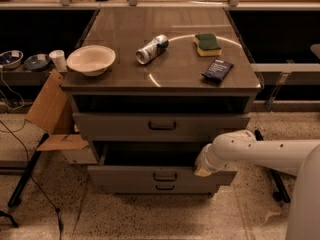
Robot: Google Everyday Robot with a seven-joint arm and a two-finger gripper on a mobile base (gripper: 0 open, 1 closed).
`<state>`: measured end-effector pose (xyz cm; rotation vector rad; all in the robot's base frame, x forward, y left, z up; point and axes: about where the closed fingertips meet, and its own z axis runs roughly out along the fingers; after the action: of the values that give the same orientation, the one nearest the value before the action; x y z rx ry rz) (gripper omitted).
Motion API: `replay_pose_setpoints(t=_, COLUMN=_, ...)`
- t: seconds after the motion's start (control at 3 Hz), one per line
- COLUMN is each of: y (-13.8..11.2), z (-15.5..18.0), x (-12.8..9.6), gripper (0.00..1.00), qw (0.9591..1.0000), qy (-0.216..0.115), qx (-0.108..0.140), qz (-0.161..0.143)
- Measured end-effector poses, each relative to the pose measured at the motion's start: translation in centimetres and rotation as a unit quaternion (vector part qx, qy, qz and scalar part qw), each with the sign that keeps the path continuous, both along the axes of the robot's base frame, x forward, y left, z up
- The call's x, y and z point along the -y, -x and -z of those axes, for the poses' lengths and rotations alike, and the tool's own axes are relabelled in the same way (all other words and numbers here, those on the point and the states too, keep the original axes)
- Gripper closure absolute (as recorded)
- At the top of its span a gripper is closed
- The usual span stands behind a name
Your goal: Open middle drawer
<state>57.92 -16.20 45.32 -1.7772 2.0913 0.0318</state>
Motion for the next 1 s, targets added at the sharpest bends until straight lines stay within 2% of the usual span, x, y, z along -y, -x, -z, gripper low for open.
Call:
replay_pose_setpoints(t=0.33, y=-0.4, z=-0.2, x=-0.2, gripper=0.7, qw=1.0, qy=-0.005, qx=0.0, qz=0.0)
replay_pose_setpoints(t=0.67, y=-1.0, z=-0.7, x=-0.8, gripper=0.58, qw=0.9999, qy=-0.014, qx=0.0, qz=0.001)
replay_pose_setpoints(t=1.0, y=-1.5, z=-1.1, x=-1.3, gripper=0.62, qw=0.9998, qy=-0.022, qx=0.0, qz=0.002)
